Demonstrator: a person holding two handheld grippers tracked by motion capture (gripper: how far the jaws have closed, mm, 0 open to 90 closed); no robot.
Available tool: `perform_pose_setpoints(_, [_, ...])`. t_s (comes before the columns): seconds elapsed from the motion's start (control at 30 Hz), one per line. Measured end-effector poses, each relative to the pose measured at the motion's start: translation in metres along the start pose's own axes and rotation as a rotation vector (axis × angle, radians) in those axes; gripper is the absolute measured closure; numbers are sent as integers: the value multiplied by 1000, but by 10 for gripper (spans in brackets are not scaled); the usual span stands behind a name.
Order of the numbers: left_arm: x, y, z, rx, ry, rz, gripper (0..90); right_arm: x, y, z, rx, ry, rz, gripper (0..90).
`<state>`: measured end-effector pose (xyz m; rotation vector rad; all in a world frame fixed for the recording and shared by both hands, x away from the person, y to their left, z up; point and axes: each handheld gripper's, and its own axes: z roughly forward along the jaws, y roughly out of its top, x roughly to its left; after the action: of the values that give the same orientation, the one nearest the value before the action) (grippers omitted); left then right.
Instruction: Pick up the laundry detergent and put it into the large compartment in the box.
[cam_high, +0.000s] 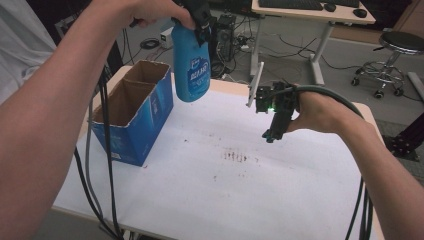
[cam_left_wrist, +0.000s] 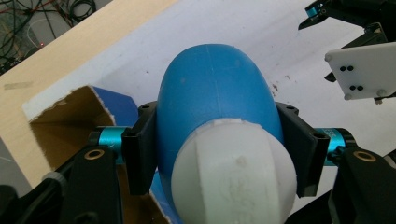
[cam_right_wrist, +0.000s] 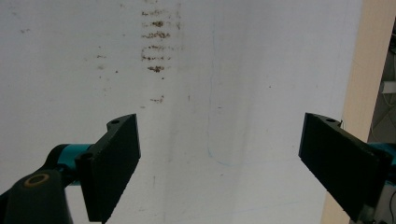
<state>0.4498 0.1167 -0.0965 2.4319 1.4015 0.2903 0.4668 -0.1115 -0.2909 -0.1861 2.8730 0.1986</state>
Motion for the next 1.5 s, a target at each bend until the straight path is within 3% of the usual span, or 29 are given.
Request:
perform_pose_setpoints(0.13, [12, -9, -9, 1, 5, -18, 377, 0, 0, -1, -6, -5, -2, 118])
perform_pose_setpoints(0.2, [26, -19, -15, 7, 11, -33, 376, 0, -1, -2, -7, -3, -1, 118])
perform_pose_setpoints(0.37, [45, -34, -19, 32, 48, -51, 377, 1, -1, -2, 0, -3, -1, 118])
perform_pose_setpoints(0.47, [66, -51, -21, 51, 78, -82, 377, 0, -1, -2, -5, -5, -1, 118])
perform_pose_setpoints(0.63, [86, -70, -21, 64, 82, -119, 377, 0, 1, 0, -2, -2, -3, 118])
perform_pose_setpoints(0.9, [97, -84, -16, 71, 82, -132, 377, 0, 4, 3, -2, 2, -11, 118])
perform_pose_setpoints(1.3, [103, -109, 31, 116, 25, -78, 376, 5, 8, -1, -2, -7, -20, 118])
perform_pose_setpoints(1.43, [105, -121, 56, 144, 0, -23, 376, 6, 9, 0, 4, -6, -26, 118])
perform_pose_setpoints(1.5, [106, -124, 60, 145, -4, -23, 376, 7, 9, 0, -3, -10, -28, 118])
